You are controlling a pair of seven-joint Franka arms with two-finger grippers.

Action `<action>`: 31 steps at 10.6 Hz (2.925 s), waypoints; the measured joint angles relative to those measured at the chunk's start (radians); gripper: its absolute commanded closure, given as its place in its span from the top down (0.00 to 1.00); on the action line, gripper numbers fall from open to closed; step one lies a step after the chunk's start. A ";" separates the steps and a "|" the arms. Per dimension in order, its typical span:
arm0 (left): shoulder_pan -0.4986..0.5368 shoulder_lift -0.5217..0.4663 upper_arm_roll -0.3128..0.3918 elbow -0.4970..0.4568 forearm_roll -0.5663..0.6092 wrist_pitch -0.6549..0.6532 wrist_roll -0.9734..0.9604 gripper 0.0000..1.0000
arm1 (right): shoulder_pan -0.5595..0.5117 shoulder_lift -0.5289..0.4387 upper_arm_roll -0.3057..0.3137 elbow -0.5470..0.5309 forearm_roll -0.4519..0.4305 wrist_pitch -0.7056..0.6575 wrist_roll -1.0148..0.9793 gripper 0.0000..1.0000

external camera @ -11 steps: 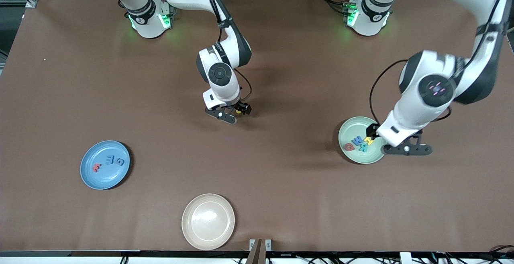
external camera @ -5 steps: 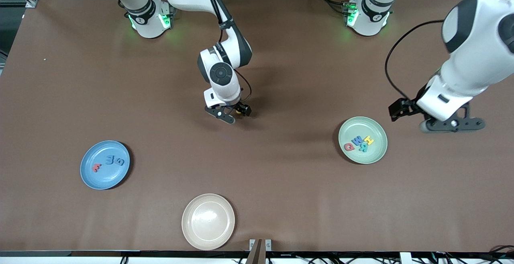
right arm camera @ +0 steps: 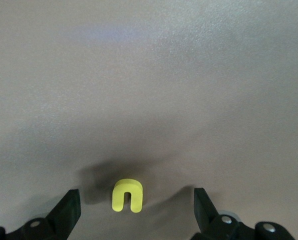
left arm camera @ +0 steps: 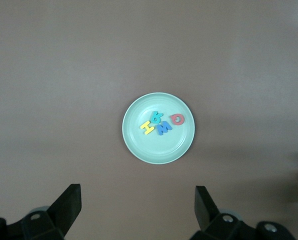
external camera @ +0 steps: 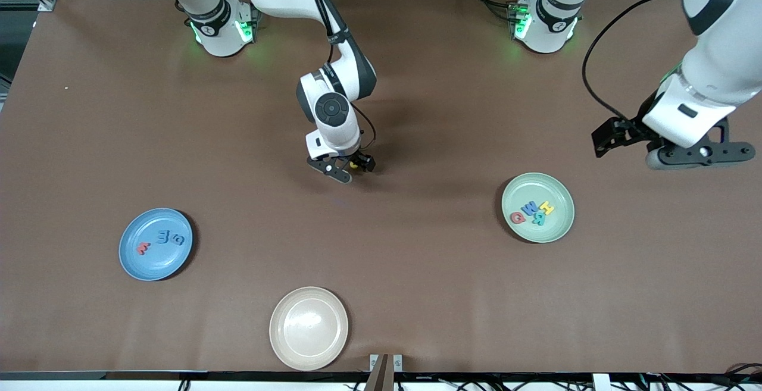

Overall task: Sort upper and lower case letters into plates
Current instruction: 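Grasp the yellow n with the right gripper while the left gripper withdraws, then carry the yellow n to the blue plate with the right gripper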

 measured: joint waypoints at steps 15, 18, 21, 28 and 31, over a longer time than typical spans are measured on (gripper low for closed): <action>0.023 -0.017 0.021 0.106 -0.049 -0.181 0.105 1.00 | -0.177 -0.053 0.005 0.061 -0.032 -0.032 -0.256 0.00; 0.120 -0.017 -0.087 0.109 -0.049 -0.183 0.106 1.00 | -0.400 -0.117 0.002 0.147 -0.163 -0.211 -0.507 0.00; 0.141 -0.017 -0.110 0.123 -0.049 -0.214 0.106 1.00 | -0.630 -0.114 0.003 0.205 -0.199 -0.262 -0.863 0.00; 0.143 -0.018 -0.112 0.145 -0.049 -0.241 0.106 1.00 | -0.915 0.000 0.019 0.223 -0.297 -0.093 -1.255 0.91; 0.143 -0.028 -0.109 0.147 -0.049 -0.245 0.106 1.00 | -0.938 0.021 0.038 0.228 -0.301 -0.033 -1.290 1.00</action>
